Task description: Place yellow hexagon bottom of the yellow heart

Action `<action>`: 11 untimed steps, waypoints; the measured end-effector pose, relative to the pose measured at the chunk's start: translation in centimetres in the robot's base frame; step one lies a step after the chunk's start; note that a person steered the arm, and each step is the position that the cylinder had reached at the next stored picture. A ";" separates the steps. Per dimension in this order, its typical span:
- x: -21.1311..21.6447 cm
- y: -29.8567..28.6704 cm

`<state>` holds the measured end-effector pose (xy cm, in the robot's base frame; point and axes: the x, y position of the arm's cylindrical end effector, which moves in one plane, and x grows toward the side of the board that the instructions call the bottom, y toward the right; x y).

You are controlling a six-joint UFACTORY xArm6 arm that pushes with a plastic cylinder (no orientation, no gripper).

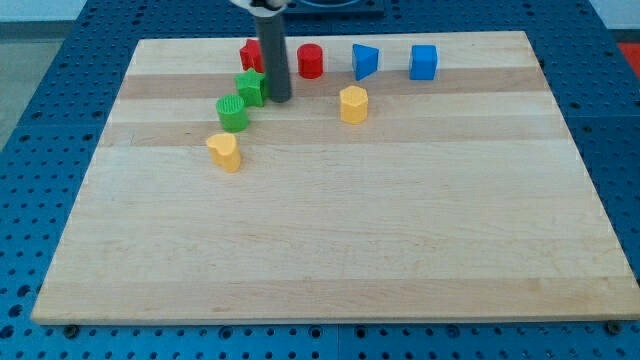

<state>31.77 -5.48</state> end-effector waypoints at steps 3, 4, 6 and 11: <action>1.2 10.9; 4.0 5.0; 9.5 0.6; 16.7 -7.2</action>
